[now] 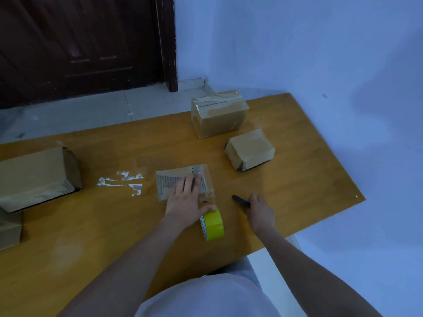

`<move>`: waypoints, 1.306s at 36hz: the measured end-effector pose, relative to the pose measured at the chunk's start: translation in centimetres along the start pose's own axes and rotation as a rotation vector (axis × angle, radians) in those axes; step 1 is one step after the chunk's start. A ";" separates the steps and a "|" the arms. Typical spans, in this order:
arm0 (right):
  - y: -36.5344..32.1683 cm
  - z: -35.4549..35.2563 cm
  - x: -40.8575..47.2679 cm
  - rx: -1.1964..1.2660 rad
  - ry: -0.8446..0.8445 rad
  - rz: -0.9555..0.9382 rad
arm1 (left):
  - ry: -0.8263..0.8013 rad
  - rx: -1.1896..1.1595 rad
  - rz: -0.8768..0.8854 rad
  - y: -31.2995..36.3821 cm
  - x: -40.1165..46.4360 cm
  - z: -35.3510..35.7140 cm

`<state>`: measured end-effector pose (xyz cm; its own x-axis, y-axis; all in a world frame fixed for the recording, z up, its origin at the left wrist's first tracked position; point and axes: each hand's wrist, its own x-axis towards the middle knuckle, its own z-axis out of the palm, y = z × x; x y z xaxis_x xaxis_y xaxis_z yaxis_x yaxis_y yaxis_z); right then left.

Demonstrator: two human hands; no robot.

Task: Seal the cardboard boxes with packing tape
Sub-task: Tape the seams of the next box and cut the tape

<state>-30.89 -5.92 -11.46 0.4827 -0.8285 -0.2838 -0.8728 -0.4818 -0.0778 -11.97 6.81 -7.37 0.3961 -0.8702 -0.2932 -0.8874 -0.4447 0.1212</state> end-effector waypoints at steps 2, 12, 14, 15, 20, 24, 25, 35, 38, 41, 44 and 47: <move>-0.4 0.6 0.0 -0.025 -0.024 0.041 | -0.006 -0.009 -0.003 0.0 0.0 -0.1; -6.9 -1.3 -0.7 1.042 -0.315 -0.118 | 0.007 -0.012 0.008 0.1 0.0 0.1; -7.3 -1.2 -0.7 1.122 -0.369 -0.054 | 0.017 -0.019 0.003 0.0 0.0 0.2; -7.4 -1.3 -0.8 1.147 -0.384 -0.040 | 0.023 -0.025 -0.004 0.0 0.0 0.2; -7.4 -1.2 -1.6 1.211 -0.364 -0.047 | 0.097 -0.167 -0.073 0.0 0.5 0.4; -7.3 -1.4 -1.9 1.194 -0.336 -0.058 | 0.178 -0.262 -0.089 0.3 0.9 0.7; -7.2 -1.3 -2.1 1.181 -0.333 -0.058 | 0.192 -0.276 -0.095 0.4 1.0 0.7; -5.9 -0.6 -3.6 1.318 -0.242 0.078 | 0.361 -0.082 0.045 -0.9 1.5 2.6; -5.7 -0.9 -3.1 1.338 -0.204 0.120 | 0.406 -0.077 0.125 -1.9 1.3 3.0; -5.2 -1.1 -2.3 1.362 -0.164 0.139 | 0.437 -0.167 0.170 -2.8 0.8 2.5; -4.7 -1.0 -2.2 1.396 -0.142 0.151 | 0.361 -0.328 0.083 -2.4 0.6 0.8; -4.7 -0.9 -2.3 1.408 -0.144 0.153 | 0.219 -0.270 -0.045 -1.3 1.9 -1.0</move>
<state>-27.86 -1.98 -9.59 0.4421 -0.7685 -0.4625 -0.2980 0.3604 -0.8839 -9.87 5.53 -7.12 0.5003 -0.8604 -0.0972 -0.7851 -0.4981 0.3682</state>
